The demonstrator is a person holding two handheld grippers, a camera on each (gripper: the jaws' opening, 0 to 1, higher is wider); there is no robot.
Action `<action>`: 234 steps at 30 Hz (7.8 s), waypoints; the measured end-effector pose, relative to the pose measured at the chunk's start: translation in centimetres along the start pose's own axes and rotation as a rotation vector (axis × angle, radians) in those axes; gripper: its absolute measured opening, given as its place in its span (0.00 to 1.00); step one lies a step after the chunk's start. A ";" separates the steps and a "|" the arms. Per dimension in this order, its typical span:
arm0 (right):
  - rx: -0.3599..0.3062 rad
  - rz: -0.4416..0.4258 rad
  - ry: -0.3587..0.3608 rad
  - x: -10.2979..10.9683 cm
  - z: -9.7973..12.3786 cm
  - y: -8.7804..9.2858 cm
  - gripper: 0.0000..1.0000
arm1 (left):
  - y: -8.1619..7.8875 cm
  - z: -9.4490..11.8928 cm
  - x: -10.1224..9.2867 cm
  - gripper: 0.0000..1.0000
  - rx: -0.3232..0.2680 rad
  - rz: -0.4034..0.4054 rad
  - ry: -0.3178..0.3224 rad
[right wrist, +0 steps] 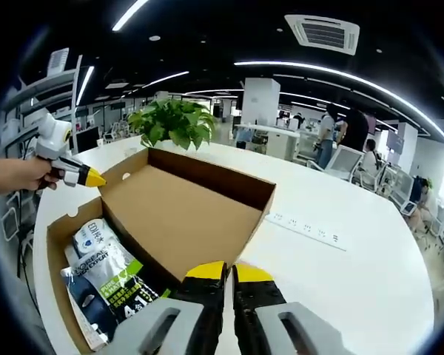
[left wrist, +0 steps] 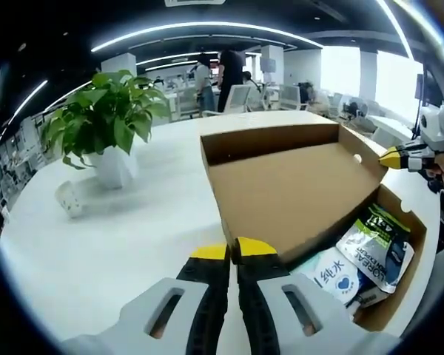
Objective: Operate the shoe box by opening the lid, removing the specified soft item, and placing it in the target area until the item is outside and the box remains undamaged.
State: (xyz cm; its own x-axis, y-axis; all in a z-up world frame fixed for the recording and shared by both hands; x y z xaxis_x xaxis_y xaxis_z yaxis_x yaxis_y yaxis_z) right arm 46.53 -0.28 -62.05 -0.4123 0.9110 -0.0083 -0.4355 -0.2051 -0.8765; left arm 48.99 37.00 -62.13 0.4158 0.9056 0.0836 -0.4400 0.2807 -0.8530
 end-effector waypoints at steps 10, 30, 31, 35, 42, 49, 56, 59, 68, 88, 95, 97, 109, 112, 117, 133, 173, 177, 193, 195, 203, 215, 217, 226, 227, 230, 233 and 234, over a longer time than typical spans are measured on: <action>0.009 0.002 0.001 -0.2 -0.7 0.0 0.00 | 0.0 -0.5 0.2 0.02 -0.003 0.019 0.000; 0.031 -0.001 -0.004 -0.5 -1.8 0.5 0.00 | -0.1 -1.4 0.5 0.03 0.013 0.017 0.004; 0.032 0.000 -0.004 -0.5 -1.9 0.5 0.00 | -0.1 -1.4 0.5 0.03 0.012 0.018 0.004; 0.034 -0.004 -0.004 -0.5 -1.9 0.6 0.00 | -0.1 -1.6 0.6 0.03 0.013 0.028 0.002; 0.036 -0.010 -0.006 -0.6 -2.0 0.6 0.00 | -0.1 -1.6 0.5 0.03 0.014 0.036 0.000; 0.033 -0.004 -0.015 -0.4 -1.8 0.5 0.02 | -0.3 -1.2 0.2 0.04 0.017 0.030 -0.006; 0.028 0.017 -0.021 -0.4 -1.2 0.4 0.04 | -0.5 -0.5 0.1 0.05 0.017 0.005 -0.009; 0.013 0.032 -0.026 -0.3 -0.7 0.2 0.06 | -0.6 0.0 0.1 0.05 0.014 0.007 -0.010; -0.007 0.065 -0.040 0.0 0.7 0.1 0.12 | -1.0 1.7 -0.9 0.11 0.002 -0.014 0.006; -0.025 0.202 -0.130 2.1 3.8 0.8 0.27 | 0.0 4.6 -5.1 0.20 0.045 -0.017 0.092; -0.022 0.330 -0.164 3.0 4.4 1.1 0.32 | 0.8 5.4 -6.7 0.26 0.084 0.011 0.134; -0.023 0.357 -0.177 3.4 4.6 1.2 0.33 | 0.9 5.6 -7.1 0.27 0.091 0.021 0.144; -0.019 0.393 -0.225 4.4 5.4 2.0 0.37 | 1.3 6.1 -9.6 0.28 0.163 0.074 0.210; -0.015 0.395 -0.229 4.5 5.6 2.3 0.37 | 1.6 6.0 -10.1 0.27 0.182 0.084 0.227; -0.017 0.395 -0.238 4.8 6.0 2.8 0.38 | 2.0 5.9 -10.8 0.27 0.210 0.096 0.251; -0.020 0.445 -0.261 5.8 6.5 3.8 0.38 | 3.0 4.5 -12.3 0.24 0.255 0.161 0.312; -0.034 0.401 -0.305 6.3 6.6 5.1 0.38 | 2.8 3.1 -13.7 0.00 0.261 0.353 0.337; -0.034 0.393 -0.311 6.5 6.5 5.2 0.38 | 1.8 3.4 -13.6 0.00 0.240 0.365 0.339; -0.050 0.316 -0.339 8.9 5.4 5.0 0.37 | -0.9 3.5 -13.7 0.00 0.198 0.353 0.342; -0.051 0.301 -0.345 9.2 5.2 5.0 0.37 | -1.1 3.6 -13.8 0.00 0.196 0.354 0.344; -0.046 0.251 -0.345 10.3 4.0 4.7 0.36 | -2.2 3.9 -14.1 0.00 0.182 0.347 0.355; -0.021 0.237 -0.331 11.3 3.5 4.9 0.27 | -2.9 4.0 -14.6 0.00 0.176 0.313 0.356; -0.019 0.235 -0.328 11.4 3.4 4.9 0.27 | -3.0 4.0 -14.7 0.00 0.177 0.314 0.358; -0.022 0.205 -0.318 12.0 3.3 4.6 0.31 | -3.4 3.8 -15.0 0.00 0.174 0.323 0.367; -0.009 0.201 -0.307 11.9 3.1 4.7 0.32 | -3.5 3.8 -15.1 0.00 0.173 0.325 0.369; -0.002 0.182 -0.299 12.0 2.9 4.8 0.31 | -4.0 4.0 -15.4 0.00 0.165 0.323 0.380; -0.002 0.180 -0.281 12.0 2.9 4.7 0.26 | -4.2 4.1 -15.5 0.00 0.160 0.310 0.380; -0.004 0.165 -0.290 12.0 2.9 4.6 0.25 | -4.1 4.1 -15.4 0.00 0.160 0.308 0.378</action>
State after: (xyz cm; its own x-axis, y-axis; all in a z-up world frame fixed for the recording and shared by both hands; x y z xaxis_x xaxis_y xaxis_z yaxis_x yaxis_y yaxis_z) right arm 37.24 8.64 -64.77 -0.6882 0.7254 -0.0134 -0.3409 -0.3397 -0.8766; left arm 41.13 23.15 -57.78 0.4935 0.7837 -0.3772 -0.6915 0.0905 -0.7167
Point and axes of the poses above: the point that each gripper's makers call its tool centre point, and the gripper's own axes: z roughly backward along the fingers, x roughly to its left, y roughly out of its underside, the point moved 10 cm from there along z, roughly backward along the fingers, and after that the axes turned 4 degrees about -z, right-handed, at the moved point
